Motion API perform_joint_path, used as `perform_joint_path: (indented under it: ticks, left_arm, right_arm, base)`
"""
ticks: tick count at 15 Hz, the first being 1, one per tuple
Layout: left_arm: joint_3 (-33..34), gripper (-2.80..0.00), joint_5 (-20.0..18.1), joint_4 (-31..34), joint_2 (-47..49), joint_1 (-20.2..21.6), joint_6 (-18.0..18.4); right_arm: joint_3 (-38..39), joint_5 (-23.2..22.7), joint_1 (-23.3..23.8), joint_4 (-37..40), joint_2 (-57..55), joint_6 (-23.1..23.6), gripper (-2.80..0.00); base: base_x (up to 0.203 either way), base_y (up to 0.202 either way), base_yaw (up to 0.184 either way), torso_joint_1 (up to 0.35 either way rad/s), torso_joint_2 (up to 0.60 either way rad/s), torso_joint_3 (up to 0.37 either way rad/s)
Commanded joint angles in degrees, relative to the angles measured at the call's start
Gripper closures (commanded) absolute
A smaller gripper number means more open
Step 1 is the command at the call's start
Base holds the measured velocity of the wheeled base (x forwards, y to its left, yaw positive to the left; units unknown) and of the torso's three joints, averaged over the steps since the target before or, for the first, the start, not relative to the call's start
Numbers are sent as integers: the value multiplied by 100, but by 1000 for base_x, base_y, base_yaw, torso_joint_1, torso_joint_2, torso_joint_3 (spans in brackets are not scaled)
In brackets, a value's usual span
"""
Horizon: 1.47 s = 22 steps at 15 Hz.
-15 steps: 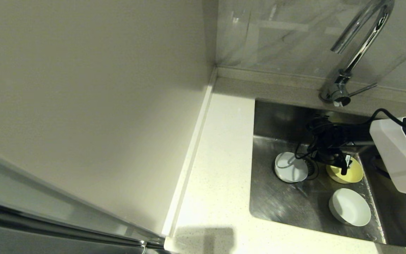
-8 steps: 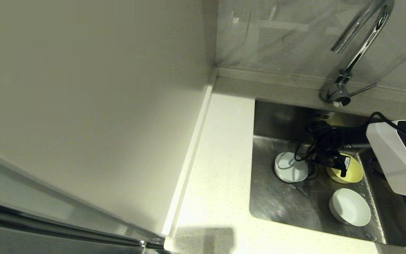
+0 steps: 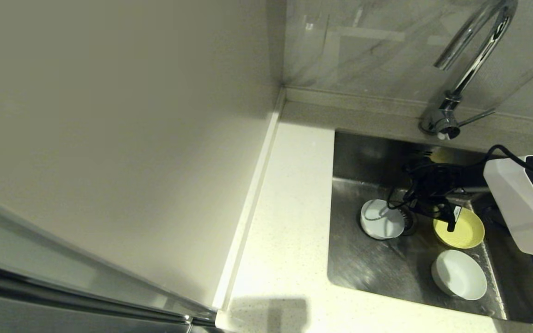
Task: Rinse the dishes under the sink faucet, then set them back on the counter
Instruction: Put a bowl back to the table from the sink
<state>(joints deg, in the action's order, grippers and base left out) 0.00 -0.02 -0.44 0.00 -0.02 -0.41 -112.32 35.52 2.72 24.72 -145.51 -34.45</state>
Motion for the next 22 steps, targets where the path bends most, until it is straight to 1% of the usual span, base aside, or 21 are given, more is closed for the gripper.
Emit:
perform_joint_path:
  ticks: [1, 3, 6, 9, 10, 13, 15, 17, 19, 20, 21, 22]
  left_arm:
    - [18, 0, 2, 0, -5, -2, -2]
    - [18, 0, 2, 0, -4, 0, -2]
    - [18, 0, 2, 0, 0, 2, -2]
    - [18, 0, 2, 0, -3, 0, -2]
    - [18, 0, 2, 0, -9, 2, -2]
    - [18, 0, 2, 0, -2, -6, -2]
    - [18, 0, 2, 0, 0, 2, -2]
    - [18, 0, 2, 0, 0, 1, -2]
    - [18, 0, 2, 0, -9, 2, -2]
    - [18, 0, 2, 0, 0, -2, -2]
    - [18, 0, 2, 0, 0, -6, -2]
    - [18, 0, 2, 0, 0, -4, -2]
  right_arm:
    - [9, -61, 1, -2, 93, -101, 0]
    - [15, -297, -7, -3, 217, -183, 0]
    - [200, -900, -8, 6, 694, -454, 0]
    - [727, -1821, 33, 8, 1411, -815, 0]
    - [947, -2294, 80, 11, 1712, -918, 0]
    - [1652, -3996, 448, 14, 2708, -1202, 0]
    - [2069, -5611, 945, 26, 3269, -1324, 0]
    - [2336, -7541, 1618, 172, 3569, -1481, 0]
    - [2434, -9318, 2271, 546, 3645, -1708, 0]
    - [2453, -10041, 2529, 842, 3605, -1828, 0]
    - [2458, -10661, 2683, 1123, 3521, -1954, 0]
    - [2470, -11405, 2817, 1326, 3395, -2055, 0]
  base:
    - [0, 0, 0, 0, 0, 0]
    - [0, 0, 0, 0, 0, 0]
    - [0, 0, 0, 0, 0, 0]
    - [0, 0, 0, 0, 0, 0]
    - [0, 0, 0, 0, 0, 0]
    - [0, 0, 0, 0, 0, 0]
    - [0, 0, 0, 0, 0, 0]
    - [0, 0, 0, 0, 0, 0]
    - [0, 0, 0, 0, 0, 0]
    - [0, 0, 0, 0, 0, 0]
    - [0, 0, 0, 0, 0, 0]
    - [0, 0, 0, 0, 0, 0]
